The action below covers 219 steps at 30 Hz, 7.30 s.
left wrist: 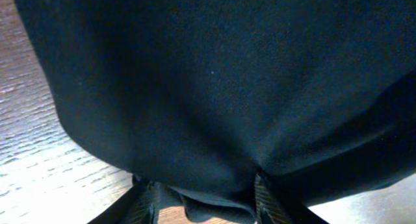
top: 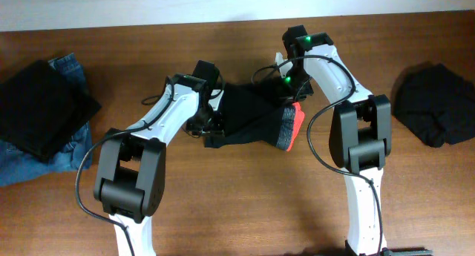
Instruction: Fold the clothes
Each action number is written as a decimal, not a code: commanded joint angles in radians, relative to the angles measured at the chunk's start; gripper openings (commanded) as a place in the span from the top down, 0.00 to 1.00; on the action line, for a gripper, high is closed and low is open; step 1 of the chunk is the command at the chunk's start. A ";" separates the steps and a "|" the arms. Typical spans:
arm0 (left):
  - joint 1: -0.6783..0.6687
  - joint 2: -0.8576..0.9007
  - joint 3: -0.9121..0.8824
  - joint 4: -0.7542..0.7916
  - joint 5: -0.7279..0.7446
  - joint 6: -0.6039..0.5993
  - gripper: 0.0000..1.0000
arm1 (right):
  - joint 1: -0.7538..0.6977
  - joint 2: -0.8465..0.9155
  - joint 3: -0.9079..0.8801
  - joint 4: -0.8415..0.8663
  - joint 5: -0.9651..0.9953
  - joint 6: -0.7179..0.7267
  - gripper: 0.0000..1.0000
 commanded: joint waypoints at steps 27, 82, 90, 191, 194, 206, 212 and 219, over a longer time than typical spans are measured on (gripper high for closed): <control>0.125 -0.013 0.188 0.061 -0.007 0.061 0.27 | -0.028 0.004 0.414 -0.347 0.029 -0.026 0.61; 0.178 0.182 0.190 0.079 0.235 0.088 1.00 | 0.005 0.006 -0.032 -0.084 -0.070 -0.067 0.46; 0.334 0.182 0.198 0.039 0.043 0.083 1.00 | 0.005 -0.030 0.169 -0.181 -0.087 -0.070 0.38; 0.279 -0.014 0.356 -0.195 0.188 0.123 0.59 | 0.031 0.047 -0.063 -0.079 -0.381 0.046 0.01; 0.258 -0.014 0.355 -0.195 0.083 0.078 0.60 | -0.022 0.036 -0.033 -0.088 -0.380 0.035 0.01; 0.224 0.057 0.352 -0.221 0.010 -0.115 0.71 | -0.154 -0.087 0.096 -0.134 -0.246 -0.029 0.01; 0.223 0.130 0.352 -0.224 0.010 -0.181 0.71 | -0.187 -0.143 0.100 -0.145 -0.163 -0.029 0.01; 0.223 0.217 0.352 -0.216 -0.044 -0.253 0.72 | -0.200 -0.153 0.100 -0.176 -0.160 -0.034 0.01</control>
